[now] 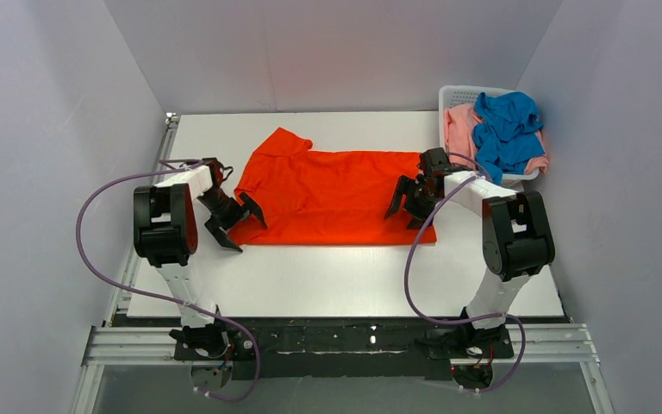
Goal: Fold and stack the t-shirts
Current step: Fold the flattened tshirt in 1/3 of the way
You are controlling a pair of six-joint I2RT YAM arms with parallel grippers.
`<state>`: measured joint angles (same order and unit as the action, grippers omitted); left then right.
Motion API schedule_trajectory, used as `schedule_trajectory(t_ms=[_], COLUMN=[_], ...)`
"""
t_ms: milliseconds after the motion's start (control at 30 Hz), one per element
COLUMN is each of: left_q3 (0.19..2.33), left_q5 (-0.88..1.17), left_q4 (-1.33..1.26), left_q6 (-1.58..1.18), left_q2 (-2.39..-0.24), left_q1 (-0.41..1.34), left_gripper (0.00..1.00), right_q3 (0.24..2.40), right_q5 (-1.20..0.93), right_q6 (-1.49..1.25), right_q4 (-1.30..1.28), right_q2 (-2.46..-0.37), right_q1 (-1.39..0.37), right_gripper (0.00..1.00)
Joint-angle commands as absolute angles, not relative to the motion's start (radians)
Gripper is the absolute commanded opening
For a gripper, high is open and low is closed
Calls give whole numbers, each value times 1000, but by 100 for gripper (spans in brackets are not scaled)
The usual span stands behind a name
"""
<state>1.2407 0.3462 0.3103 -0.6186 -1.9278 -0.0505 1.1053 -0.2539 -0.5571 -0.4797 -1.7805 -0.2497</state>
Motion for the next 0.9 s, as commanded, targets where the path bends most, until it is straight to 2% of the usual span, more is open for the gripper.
schedule_trajectory(t_ms=[0, 233, 367, 567, 700, 867], left_q3=[1199, 1089, 1049, 1108, 1240, 1429], left_q5=[303, 299, 274, 253, 300, 306], left_q4=[469, 486, 484, 475, 429, 358], left_q6=[-621, -662, -685, -708, -700, -703], left_q2=[-1907, -1829, -1715, -1526, -1618, -1864], left_q1=[-57, -57, -56, -20, 66, 189], left_gripper=[98, 98, 98, 98, 98, 98], right_q3=[1062, 970, 925, 1011, 1059, 1096], right_q5=[-236, -245, -229, -136, -153, -106], right_q6=[-538, -566, -548, -548, -566, -631], right_q4=[-497, -501, -517, -544, -515, -442], right_q2=[-1787, -1710, -1652, -1613, -1605, -1637], right_q1=[-246, -247, -247, -247, -256, -326], right_gripper=[81, 81, 82, 83, 84, 84])
